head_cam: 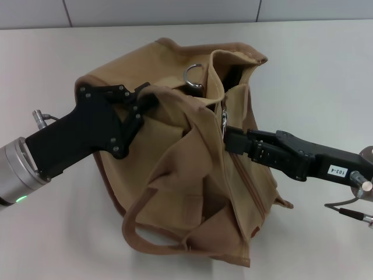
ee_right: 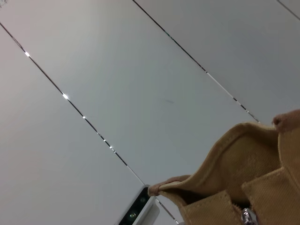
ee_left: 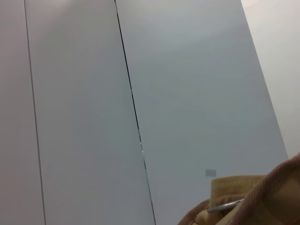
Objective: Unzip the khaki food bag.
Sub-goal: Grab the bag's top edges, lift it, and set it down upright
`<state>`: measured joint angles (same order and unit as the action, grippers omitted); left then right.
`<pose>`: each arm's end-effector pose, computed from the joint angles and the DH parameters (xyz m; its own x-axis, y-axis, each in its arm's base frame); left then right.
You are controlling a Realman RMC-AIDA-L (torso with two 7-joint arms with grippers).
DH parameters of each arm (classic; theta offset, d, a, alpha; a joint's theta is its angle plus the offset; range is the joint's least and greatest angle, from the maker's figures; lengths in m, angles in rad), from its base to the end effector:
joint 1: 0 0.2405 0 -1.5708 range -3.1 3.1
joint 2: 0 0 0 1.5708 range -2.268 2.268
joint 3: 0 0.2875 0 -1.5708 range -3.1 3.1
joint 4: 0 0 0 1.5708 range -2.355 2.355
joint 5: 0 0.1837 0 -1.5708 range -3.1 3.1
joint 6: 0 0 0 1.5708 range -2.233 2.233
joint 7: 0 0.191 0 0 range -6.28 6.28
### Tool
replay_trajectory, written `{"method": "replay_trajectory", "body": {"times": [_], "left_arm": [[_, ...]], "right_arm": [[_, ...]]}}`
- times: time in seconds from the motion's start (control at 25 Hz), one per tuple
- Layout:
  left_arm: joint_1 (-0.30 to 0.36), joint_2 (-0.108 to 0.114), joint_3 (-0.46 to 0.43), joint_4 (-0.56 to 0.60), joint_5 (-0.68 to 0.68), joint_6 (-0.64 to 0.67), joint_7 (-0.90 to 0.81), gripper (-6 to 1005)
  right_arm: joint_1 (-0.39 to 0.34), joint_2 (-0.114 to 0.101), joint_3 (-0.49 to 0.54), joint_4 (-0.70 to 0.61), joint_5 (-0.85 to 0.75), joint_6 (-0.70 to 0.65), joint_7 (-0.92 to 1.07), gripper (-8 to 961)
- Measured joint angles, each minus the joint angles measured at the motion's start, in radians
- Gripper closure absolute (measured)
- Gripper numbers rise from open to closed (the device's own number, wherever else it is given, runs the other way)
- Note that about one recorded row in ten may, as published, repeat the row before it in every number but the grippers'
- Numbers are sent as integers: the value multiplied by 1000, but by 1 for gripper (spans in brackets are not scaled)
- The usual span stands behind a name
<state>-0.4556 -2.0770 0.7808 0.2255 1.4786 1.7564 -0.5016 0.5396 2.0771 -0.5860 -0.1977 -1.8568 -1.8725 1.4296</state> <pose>-0.2207 0.2952 -0.0512 0.6141 -0.2600 0.7452 0.2019 -0.8610 -0.4668 0.1999 0.2732 -0.0674 0.3407 -0.6190 -0.7076 -0.4907 -0.7591 0.4278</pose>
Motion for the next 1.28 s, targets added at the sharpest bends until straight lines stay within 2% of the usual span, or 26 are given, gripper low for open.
{"method": "replay_trajectory", "body": {"times": [0.36,0.84,1.04,1.16,1.28], "left_arm": [[2,1,0,0,0,-1,0,951],[5,2,0,5,0,-1,0,952],[8,2,0,1,0,-2,0,951],[7,2,0,0,0,-2,0,952],[3,0,0,0,4,-2,0,952]], "right_arm": [[-18,-2,5,-4,0,-4,62,655],[-44,-11,31,-21,7,80,156,650],[-62,-4,30,-54,6,86,162,648],[-48,0,2,-59,3,81,152,647],[-38,2,-10,-54,3,81,144,521]]}}
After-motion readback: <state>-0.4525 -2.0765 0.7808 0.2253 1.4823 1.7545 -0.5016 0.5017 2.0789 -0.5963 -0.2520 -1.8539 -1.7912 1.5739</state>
